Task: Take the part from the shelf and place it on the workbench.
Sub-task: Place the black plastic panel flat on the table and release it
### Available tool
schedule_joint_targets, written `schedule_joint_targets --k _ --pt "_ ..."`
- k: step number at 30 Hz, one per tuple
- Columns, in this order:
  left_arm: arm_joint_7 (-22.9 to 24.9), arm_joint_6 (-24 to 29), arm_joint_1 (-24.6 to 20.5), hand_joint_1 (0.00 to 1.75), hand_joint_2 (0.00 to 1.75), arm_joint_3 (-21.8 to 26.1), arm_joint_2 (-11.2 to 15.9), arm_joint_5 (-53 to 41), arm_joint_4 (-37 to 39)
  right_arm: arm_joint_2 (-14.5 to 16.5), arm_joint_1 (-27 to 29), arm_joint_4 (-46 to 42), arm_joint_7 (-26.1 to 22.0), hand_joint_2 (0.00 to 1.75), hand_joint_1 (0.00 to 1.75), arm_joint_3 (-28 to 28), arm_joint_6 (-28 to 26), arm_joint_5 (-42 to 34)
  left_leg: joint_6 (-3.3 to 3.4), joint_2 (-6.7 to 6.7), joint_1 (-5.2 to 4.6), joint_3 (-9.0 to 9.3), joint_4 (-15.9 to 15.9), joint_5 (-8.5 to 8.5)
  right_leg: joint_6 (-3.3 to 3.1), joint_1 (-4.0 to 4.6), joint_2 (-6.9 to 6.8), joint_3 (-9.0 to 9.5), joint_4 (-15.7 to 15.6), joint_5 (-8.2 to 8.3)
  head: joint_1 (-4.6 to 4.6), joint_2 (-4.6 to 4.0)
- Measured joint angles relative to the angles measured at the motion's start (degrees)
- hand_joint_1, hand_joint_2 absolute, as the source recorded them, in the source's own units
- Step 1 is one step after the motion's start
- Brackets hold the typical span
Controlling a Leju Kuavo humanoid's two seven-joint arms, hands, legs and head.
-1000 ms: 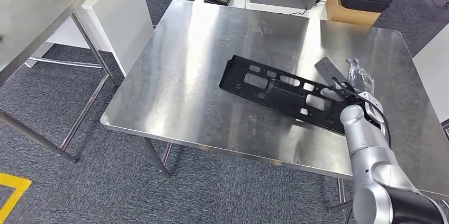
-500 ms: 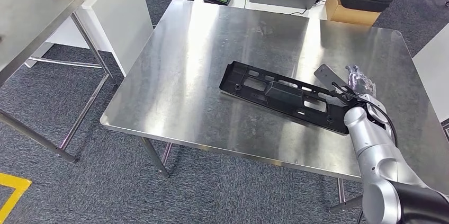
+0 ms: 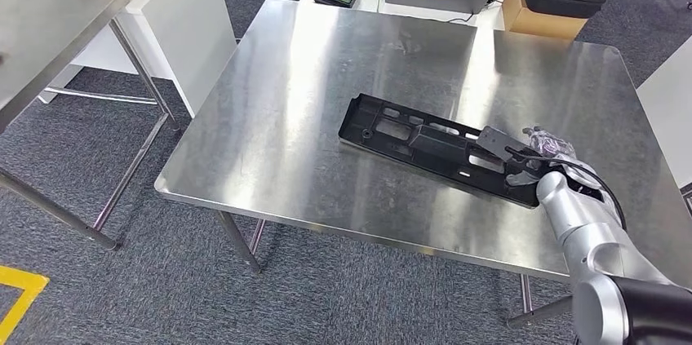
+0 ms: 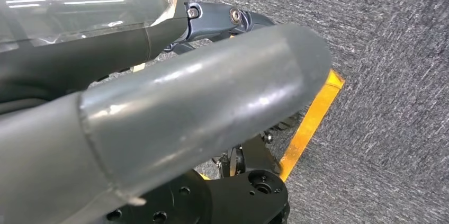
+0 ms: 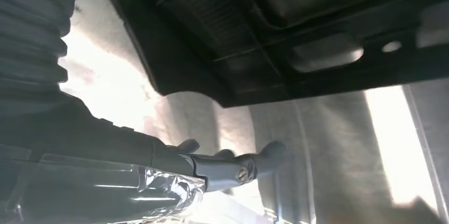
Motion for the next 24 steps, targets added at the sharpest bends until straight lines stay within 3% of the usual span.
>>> schedule_joint_targets --k 2,4,7,11,15,20,24 --pt "-0.07 0.26 -0.02 0.00 0.00 0.33 0.00 0.00 0.00 0.58 0.38 -0.74 -3.97 1.75 0.00 -0.19 -9.05 -2.77 0.00 0.05 0.01 0.00 0.00 0.00 0.01 0.01 0.03 -0.01 0.01 0.00 -0.01 0.00" --pt "-0.25 0.55 -0.11 0.00 0.00 0.65 -0.04 0.01 0.00 2.70 3.00 -5.93 -11.70 1.75 0.00 -1.46 -22.02 -9.60 -0.01 0.12 0.12 0.07 -0.01 -0.01 -0.01 0.10 0.05 0.01 0.01 -0.01 -0.01 0.00" --pt "-0.56 0.98 -0.20 0.00 0.00 0.93 -0.29 0.08 0.00 8.39 12.30 -23.49 -22.93 1.75 0.00 -3.59 -33.86 -23.04 -0.11 0.02 0.37 0.19 -0.01 -0.08 -0.03 0.32 -0.03 0.14 -0.02 -0.11 -0.01 0.01" --pt "-1.04 1.65 -0.18 0.00 0.00 1.59 -0.73 0.68 0.02 15.34 27.34 -45.13 -31.27 1.75 0.00 -1.95 -38.36 -31.50 -0.25 -0.25 0.46 0.12 -0.04 -0.18 0.09 0.40 -0.29 0.17 -0.01 -0.38 0.00 0.01" --pt "-1.28 2.26 -0.17 0.00 0.00 2.41 -0.95 1.38 0.02 20.08 38.05 -60.03 -36.93 1.75 0.00 2.51 -40.92 -32.25 -0.38 -0.13 0.47 0.13 -0.06 -0.28 0.07 0.40 -0.21 0.08 -0.01 -0.44 -0.02 0.01" --pt "-1.25 2.99 -0.19 0.00 0.00 3.68 -1.13 2.61 0.02 24.43 47.06 -70.94 -39.67 1.75 0.00 8.08 -41.01 -30.13 -0.41 -0.10 0.47 0.16 -0.06 -0.30 -0.01 0.38 -0.18 0.04 -0.01 -0.50 0.00 0.00" --pt "-1.25 3.70 -0.26 0.00 0.00 4.84 -1.43 3.56 0.01 25.06 49.22 -74.03 -38.66 1.75 0.00 12.09 -40.13 -33.43 -0.42 -0.08 0.43 0.29 -0.06 -0.34 -0.12 0.33 -0.11 -0.31 -0.03 -0.58 0.01 0.00"
